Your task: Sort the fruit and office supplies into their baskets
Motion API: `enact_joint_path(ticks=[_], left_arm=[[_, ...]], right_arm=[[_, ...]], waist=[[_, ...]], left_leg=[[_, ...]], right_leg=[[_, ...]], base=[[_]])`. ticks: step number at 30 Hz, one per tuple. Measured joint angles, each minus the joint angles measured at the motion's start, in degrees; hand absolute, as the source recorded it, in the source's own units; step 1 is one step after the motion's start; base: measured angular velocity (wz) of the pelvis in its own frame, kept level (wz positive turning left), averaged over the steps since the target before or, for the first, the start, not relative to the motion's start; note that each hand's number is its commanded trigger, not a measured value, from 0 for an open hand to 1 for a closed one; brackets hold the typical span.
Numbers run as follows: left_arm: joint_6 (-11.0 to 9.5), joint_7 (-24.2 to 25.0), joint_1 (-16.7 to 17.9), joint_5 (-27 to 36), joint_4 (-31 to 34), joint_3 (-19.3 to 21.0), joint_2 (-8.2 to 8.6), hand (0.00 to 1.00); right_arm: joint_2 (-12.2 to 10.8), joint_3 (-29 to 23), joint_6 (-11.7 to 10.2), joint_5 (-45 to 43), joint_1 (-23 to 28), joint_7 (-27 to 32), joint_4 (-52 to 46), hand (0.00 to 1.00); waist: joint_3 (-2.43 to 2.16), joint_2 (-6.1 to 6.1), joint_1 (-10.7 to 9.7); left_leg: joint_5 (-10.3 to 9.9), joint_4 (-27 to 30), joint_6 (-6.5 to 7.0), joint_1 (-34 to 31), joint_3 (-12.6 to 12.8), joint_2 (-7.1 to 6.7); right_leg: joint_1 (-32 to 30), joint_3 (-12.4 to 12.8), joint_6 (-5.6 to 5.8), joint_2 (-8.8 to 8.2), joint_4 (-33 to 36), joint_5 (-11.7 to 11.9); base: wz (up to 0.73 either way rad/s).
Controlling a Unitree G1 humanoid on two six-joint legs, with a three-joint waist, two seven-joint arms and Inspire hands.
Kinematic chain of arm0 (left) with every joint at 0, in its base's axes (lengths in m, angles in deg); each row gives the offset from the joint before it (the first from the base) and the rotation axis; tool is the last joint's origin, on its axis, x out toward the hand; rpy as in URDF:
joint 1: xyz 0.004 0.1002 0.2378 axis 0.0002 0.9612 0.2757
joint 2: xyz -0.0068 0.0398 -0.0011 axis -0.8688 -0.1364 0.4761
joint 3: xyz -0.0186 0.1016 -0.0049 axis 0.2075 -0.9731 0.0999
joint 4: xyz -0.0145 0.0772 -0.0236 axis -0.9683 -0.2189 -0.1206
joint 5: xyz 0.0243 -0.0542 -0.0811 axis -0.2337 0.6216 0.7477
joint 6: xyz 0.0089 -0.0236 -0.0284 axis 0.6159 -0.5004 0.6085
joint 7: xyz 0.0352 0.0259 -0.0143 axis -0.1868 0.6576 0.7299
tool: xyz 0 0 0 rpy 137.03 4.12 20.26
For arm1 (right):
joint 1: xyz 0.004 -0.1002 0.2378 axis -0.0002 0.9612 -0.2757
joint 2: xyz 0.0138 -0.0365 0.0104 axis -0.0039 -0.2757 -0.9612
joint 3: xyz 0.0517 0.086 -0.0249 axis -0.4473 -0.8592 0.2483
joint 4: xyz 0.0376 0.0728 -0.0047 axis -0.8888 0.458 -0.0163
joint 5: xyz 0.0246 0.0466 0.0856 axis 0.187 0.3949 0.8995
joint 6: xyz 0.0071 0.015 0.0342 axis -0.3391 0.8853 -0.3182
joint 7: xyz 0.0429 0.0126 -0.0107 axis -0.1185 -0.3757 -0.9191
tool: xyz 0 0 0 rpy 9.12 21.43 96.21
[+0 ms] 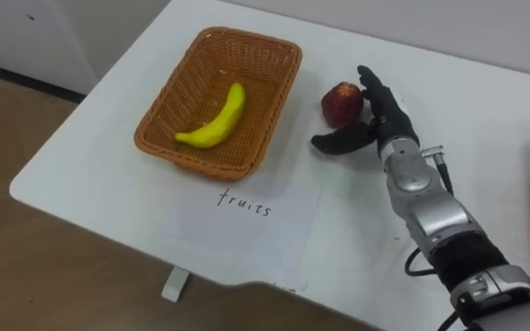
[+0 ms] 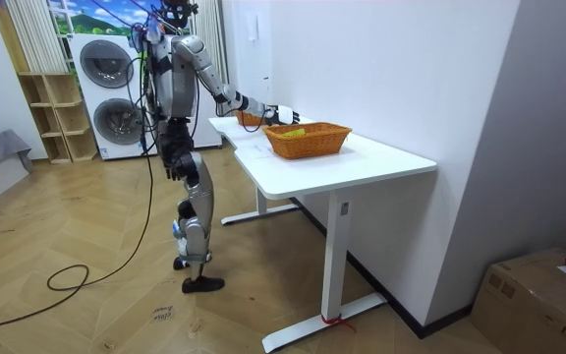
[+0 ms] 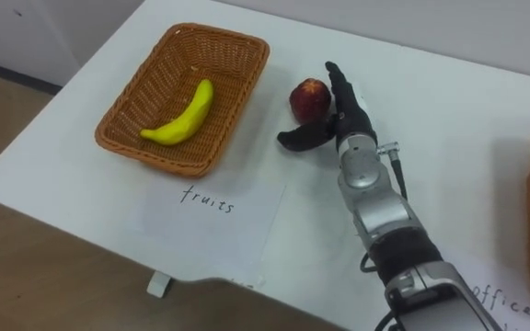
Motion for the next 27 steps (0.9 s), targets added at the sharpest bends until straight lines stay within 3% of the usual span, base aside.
enact_joint_path(ticks=[4, 17, 27], left_arm=[[0.0, 0.0, 0.4, 0.0, -0.2, 0.0, 0.00, 0.00], [0.0, 1.3, 0.2, 0.1, -0.2, -1.6, -0.02, 0.00], [0.0, 1.5, -1.0, 0.2, -2.4, -3.5, -0.04, 0.00]], right_arm=[[0.0, 0.0, -0.8, -0.3, 0.0, 0.7, 0.3, 0.00], [0.1, 0.0, -0.7, -3.9, -4.6, 1.8, 2.5, 0.00], [0.8, 0.1, -0.1, -3.9, -5.0, 1.6, 2.6, 0.00]], waist=[[0.33, 0.01, 0.1], [0.40, 0.05, 0.4], [0.52, -0.15, 1.5]], left_leg=[[0.0, 0.0, 0.00, -0.1, -0.2, -0.02], [0.2, 1.0, 0.10, -3.1, 0.1, -0.15], [0.3, 1.1, 0.15, -3.1, 0.5, -0.17]], right_leg=[[-0.1, -0.1, 0.00, -0.05, 0.0, 0.0], [-3.5, -0.4, -0.03, -0.47, 1.1, 0.0], [-3.5, -0.9, -0.02, -0.68, 1.1, 0.0]], base=[[0.00], [-0.01], [0.00]])
